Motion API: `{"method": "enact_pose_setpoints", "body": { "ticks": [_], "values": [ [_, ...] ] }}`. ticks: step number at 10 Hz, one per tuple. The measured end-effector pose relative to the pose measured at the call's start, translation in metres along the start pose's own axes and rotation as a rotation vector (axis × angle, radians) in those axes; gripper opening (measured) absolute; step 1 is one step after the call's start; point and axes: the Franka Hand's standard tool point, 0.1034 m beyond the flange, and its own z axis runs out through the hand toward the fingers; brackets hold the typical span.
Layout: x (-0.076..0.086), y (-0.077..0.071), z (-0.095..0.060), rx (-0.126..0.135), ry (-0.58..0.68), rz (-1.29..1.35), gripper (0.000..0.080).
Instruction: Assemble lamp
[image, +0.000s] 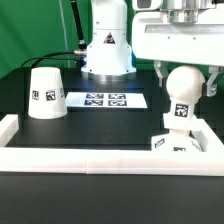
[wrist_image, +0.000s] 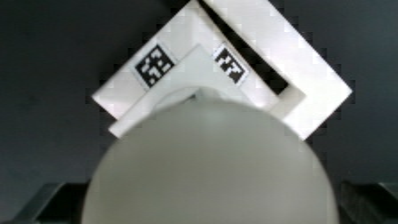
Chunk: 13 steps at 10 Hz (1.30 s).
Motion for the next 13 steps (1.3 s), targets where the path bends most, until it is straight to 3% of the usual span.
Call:
{"method": "enact_pose_setpoints", "body": {
  "ticks": [2, 6, 7, 11, 12, 13],
  "values": [
    [-0.002, 0.003, -0.017, 0.014, 0.006, -0.089, 0.0697],
    [0.007, 0.030, -0.052, 0.027, 0.020, -0.087, 0.0699],
    [0.004, 0.035, -0.050, 0.021, 0.015, -0.085, 0.0699],
    [0.002, 0.034, -0.045, 0.017, 0.012, -0.090, 0.0699],
    [-0.007, 0.035, -0.030, 0.024, 0.009, -0.059, 0.0699],
    [-0.007, 0.033, -0.030, 0.033, 0.015, -0.059, 0.0698]
  ]
}}
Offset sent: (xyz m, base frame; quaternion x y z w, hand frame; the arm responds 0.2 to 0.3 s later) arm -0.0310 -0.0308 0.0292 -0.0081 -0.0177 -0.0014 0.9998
